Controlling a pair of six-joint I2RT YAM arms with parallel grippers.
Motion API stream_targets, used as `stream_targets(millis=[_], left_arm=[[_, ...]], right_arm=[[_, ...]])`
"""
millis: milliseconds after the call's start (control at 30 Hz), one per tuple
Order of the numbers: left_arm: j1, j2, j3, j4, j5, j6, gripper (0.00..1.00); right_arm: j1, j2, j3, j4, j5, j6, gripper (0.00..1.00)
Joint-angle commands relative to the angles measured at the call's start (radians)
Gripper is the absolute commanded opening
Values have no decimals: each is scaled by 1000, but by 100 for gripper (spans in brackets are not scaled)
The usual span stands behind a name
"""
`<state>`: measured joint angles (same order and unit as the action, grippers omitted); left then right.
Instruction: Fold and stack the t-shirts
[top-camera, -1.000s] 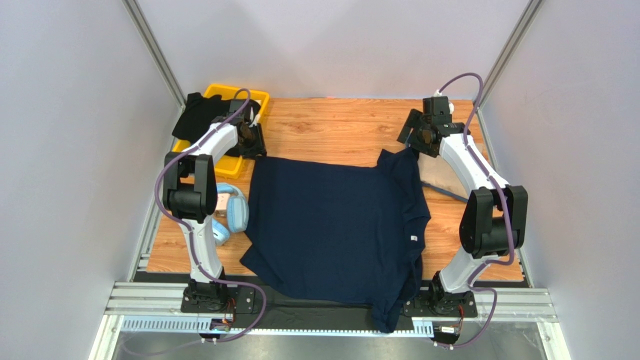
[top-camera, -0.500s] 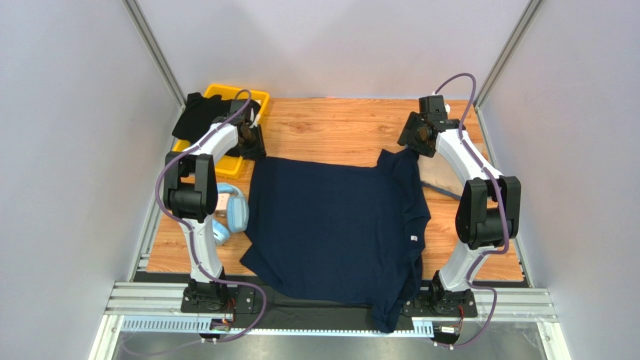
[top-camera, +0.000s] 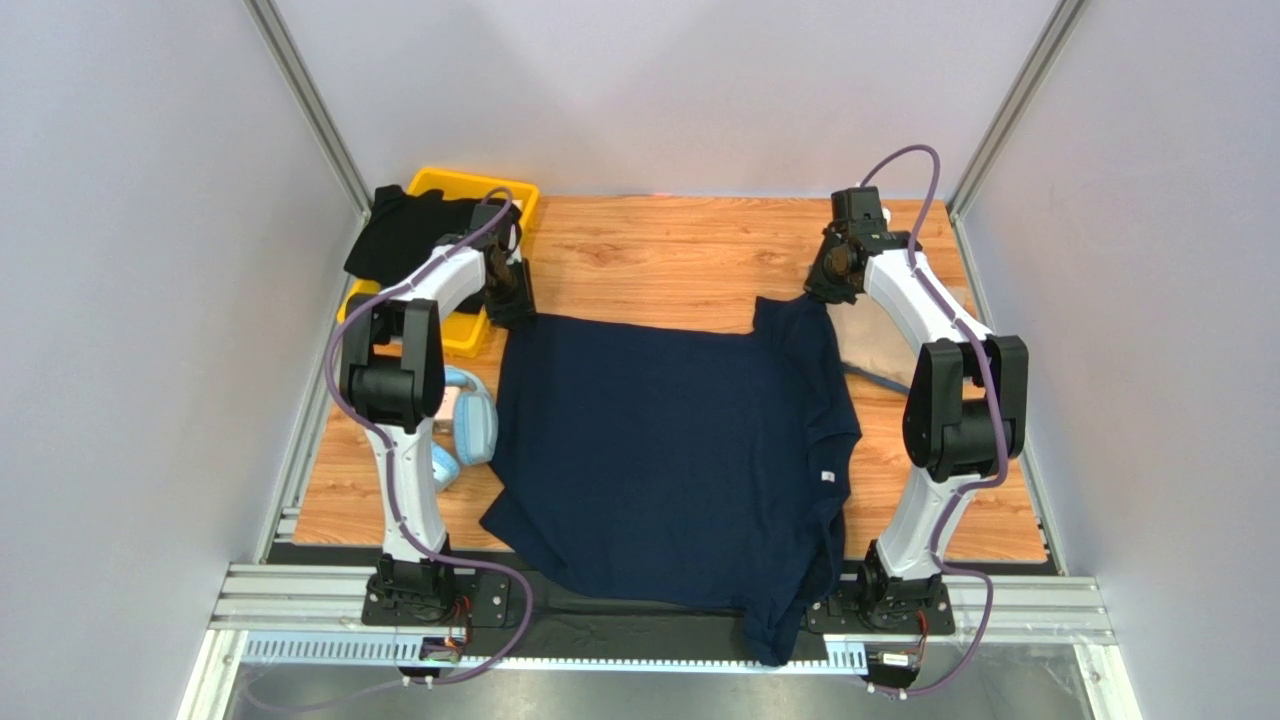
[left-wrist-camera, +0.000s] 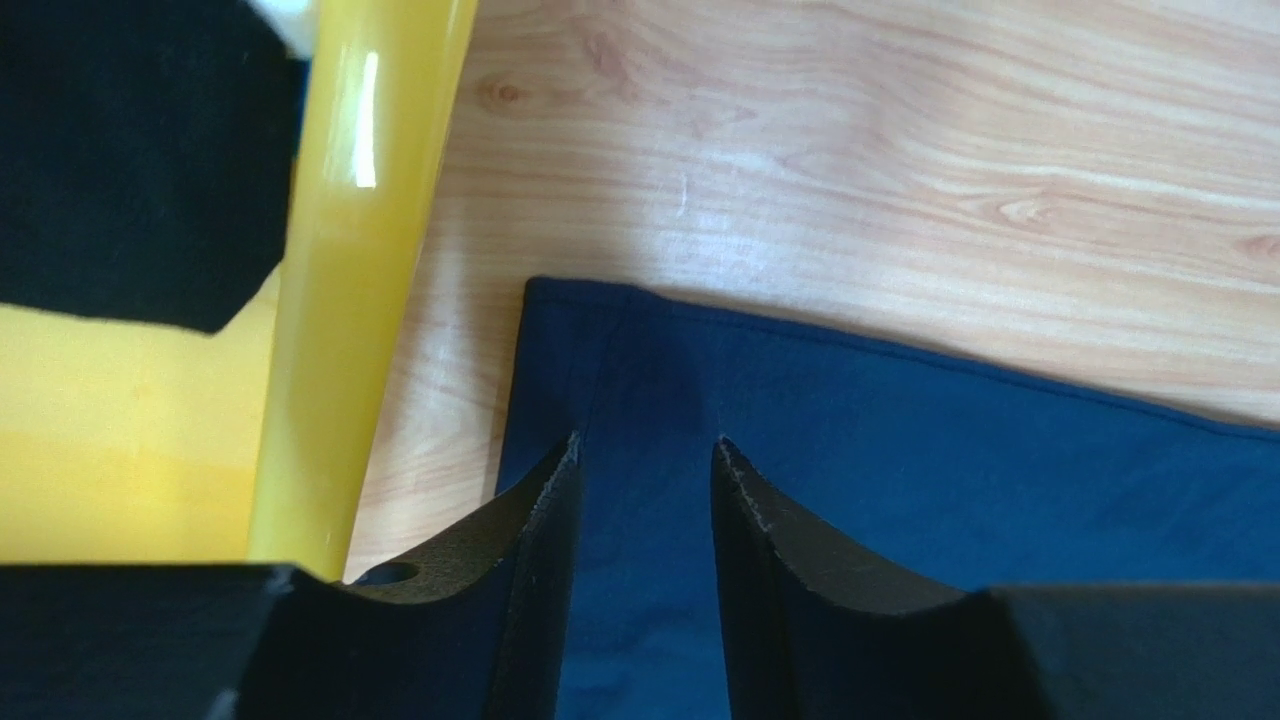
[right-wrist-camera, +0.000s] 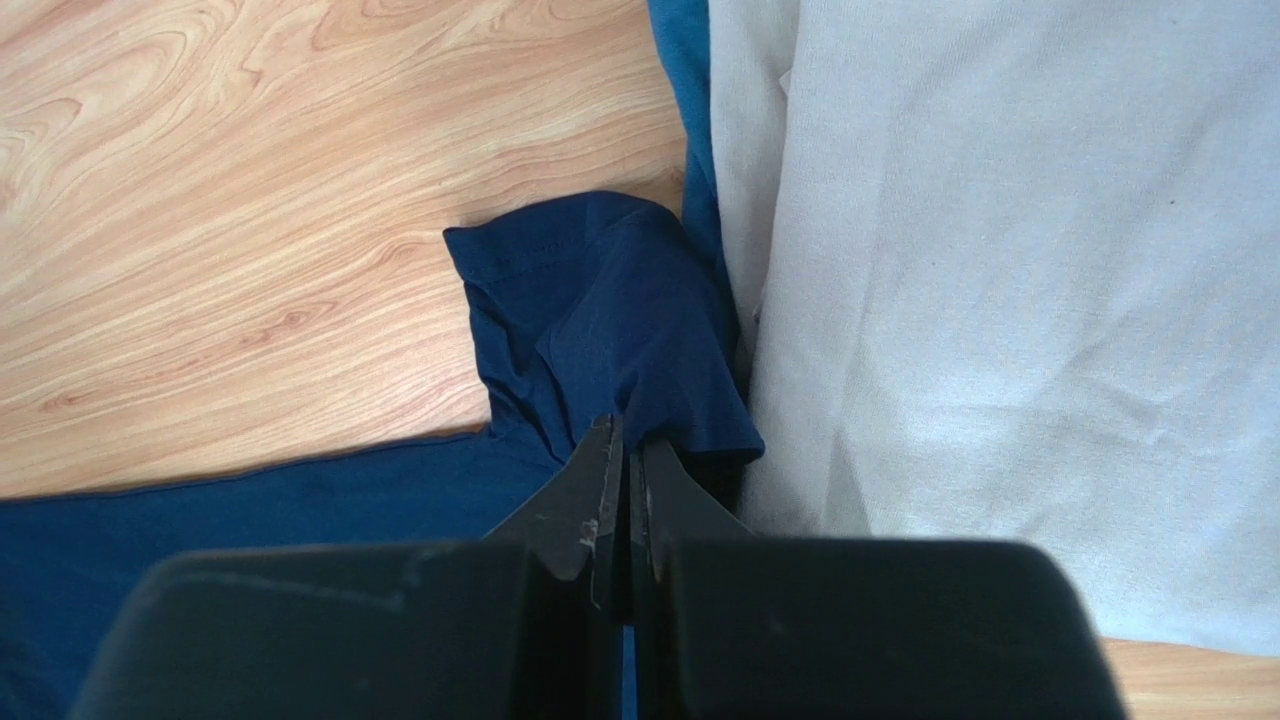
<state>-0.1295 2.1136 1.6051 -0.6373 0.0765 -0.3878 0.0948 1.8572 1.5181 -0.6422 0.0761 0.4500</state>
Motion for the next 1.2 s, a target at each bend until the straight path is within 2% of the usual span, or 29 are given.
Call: stream_targets(millis=[0, 367, 433, 533, 667, 800, 1033, 1167], left_arm=[[-5, 25, 67, -15, -4, 10, 45], [-10, 85, 116, -55, 23, 18, 42], [-15, 83, 111, -58, 29, 29, 34], [-22, 85, 110, -62, 34, 36, 32], [-25, 83, 111, -70, 29, 36, 44], [-27, 112, 142, -106, 37, 44, 51], [-42, 103, 154, -121, 51, 53, 54], [-42, 117, 187, -162, 26, 79, 59]], right_arm=[[-1, -49, 5, 27, -22, -11, 0], [-1, -62, -72, 41, -30, -19, 0], [-1, -67, -82, 39, -35, -22, 0], [-1, -82, -87, 24, -32, -46, 0], [-1, -122, -116, 22, -9, -56, 0], [-3, -150, -130, 16, -12, -54, 0], [-1, -187, -141, -20, -9, -40, 0], [-3, -210, -145, -50, -10, -46, 0]])
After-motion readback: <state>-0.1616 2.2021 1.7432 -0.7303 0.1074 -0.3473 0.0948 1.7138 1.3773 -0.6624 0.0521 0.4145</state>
